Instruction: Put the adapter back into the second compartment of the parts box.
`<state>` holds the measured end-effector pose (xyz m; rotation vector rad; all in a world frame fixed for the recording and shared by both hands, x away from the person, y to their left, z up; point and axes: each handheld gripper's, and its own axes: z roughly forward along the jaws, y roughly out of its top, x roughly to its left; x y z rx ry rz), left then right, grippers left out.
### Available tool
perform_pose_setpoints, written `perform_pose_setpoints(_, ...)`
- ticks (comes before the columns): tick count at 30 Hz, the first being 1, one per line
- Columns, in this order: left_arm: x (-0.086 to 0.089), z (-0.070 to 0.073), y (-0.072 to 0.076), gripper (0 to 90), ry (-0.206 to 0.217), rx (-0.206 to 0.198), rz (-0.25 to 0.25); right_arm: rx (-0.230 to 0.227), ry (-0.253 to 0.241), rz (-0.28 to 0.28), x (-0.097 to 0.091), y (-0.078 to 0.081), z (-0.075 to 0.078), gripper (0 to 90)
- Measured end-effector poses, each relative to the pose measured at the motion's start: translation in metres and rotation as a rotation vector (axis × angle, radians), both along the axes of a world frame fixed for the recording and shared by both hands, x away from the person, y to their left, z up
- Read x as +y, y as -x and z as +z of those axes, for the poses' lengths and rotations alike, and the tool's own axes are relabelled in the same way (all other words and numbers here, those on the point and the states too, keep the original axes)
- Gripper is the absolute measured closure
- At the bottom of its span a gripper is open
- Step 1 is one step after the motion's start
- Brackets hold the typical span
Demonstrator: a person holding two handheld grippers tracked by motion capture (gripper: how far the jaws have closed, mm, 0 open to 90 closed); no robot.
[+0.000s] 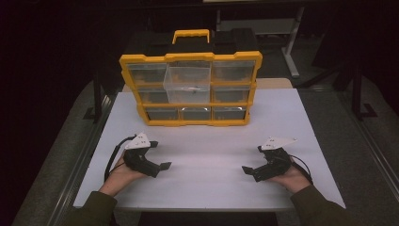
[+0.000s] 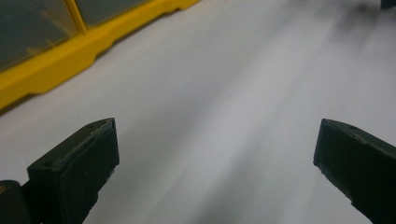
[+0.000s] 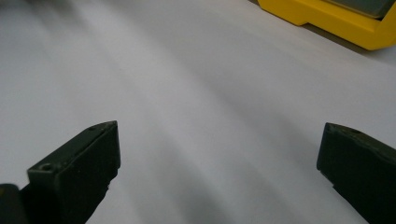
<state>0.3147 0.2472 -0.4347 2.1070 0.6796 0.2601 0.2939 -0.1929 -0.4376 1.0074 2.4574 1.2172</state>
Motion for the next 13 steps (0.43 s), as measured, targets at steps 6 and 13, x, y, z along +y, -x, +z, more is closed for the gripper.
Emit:
perform_pose_setpoints(6,0.003,-0.012,0.003,0.0,-0.005,-0.001,0.012,-0.002,0.003,0.002,0.001,0.001,0.000,0.0)
perform_pose_setpoints(13,0.004,-0.012,0.004,0.0,0.001,-0.005,0.013,0.001,0.004,0.002,0.001,0.001,-0.001,0.0)
